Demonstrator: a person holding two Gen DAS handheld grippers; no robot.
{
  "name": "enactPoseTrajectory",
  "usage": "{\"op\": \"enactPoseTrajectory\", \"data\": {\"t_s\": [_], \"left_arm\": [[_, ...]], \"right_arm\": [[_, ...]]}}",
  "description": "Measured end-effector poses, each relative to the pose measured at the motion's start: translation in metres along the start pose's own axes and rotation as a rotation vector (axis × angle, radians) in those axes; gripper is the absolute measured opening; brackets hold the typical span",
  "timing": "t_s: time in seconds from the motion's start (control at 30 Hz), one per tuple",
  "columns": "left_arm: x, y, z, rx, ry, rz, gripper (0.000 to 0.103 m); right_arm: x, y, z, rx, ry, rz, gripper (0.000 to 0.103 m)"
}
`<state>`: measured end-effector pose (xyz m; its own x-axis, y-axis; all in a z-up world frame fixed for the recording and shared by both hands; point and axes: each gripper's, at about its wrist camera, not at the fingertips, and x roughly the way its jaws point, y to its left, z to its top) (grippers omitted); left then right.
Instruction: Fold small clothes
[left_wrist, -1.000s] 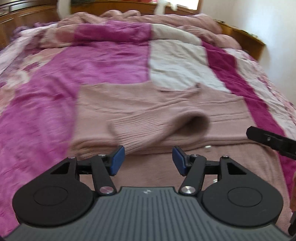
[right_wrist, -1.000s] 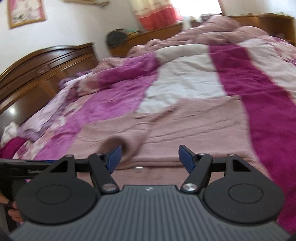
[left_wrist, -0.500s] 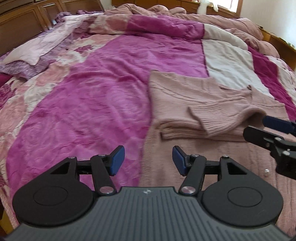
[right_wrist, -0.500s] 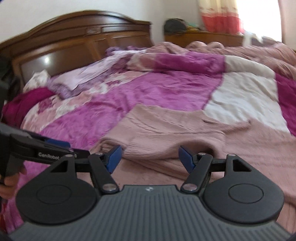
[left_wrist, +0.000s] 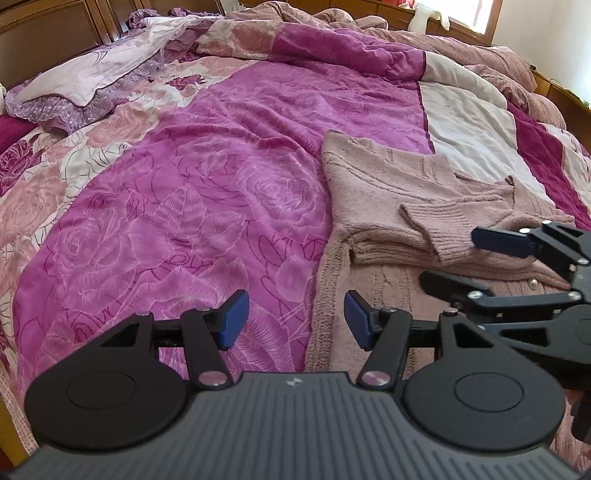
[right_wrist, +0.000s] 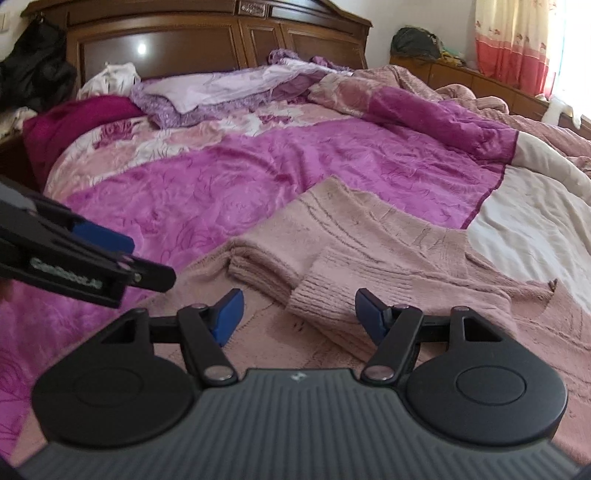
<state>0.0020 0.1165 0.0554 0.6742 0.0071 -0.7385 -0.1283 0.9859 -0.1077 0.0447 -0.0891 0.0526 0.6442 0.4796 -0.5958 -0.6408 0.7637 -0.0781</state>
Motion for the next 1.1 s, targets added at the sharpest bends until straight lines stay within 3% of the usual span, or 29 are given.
{"op": "enactPoseTrajectory", "data": {"t_s": [0.03, 0.1, 0.23, 0.3, 0.47, 0.7, 0.9, 1.1], "left_arm": [[0.000, 0.000, 0.000, 0.000, -0.001, -0.001, 0.065], [-0.001, 0.001, 0.000, -0.001, -0.004, -0.002, 0.065], [-0.002, 0.001, 0.001, -0.003, -0.012, -0.003, 0.065], [-0.003, 0.000, 0.001, -0.002, -0.013, -0.005, 0.065], [-0.005, -0.006, 0.006, 0.012, -0.030, -0.016, 0.065], [-0.010, -0.027, 0.026, 0.068, -0.090, -0.049, 0.065], [-0.001, -0.044, 0.048, 0.060, -0.114, -0.105, 0.065], [0.023, -0.069, 0.061, 0.097, -0.121, -0.110, 0.065]], "right_arm": [[0.003, 0.000, 0.000, -0.006, 0.007, -0.003, 0.049], [0.007, -0.001, -0.001, -0.005, 0.018, -0.021, 0.034], [0.008, -0.008, 0.000, 0.041, 0.015, -0.013, 0.014], [0.005, -0.010, 0.002, 0.051, 0.009, -0.009, 0.009], [-0.012, -0.028, 0.010, 0.164, -0.052, 0.007, 0.008], [-0.049, -0.074, 0.024, 0.302, -0.181, -0.076, 0.007], [-0.094, -0.124, 0.016, 0.404, -0.265, -0.207, 0.007], [-0.122, -0.171, -0.023, 0.530, -0.266, -0.375, 0.007]]}}
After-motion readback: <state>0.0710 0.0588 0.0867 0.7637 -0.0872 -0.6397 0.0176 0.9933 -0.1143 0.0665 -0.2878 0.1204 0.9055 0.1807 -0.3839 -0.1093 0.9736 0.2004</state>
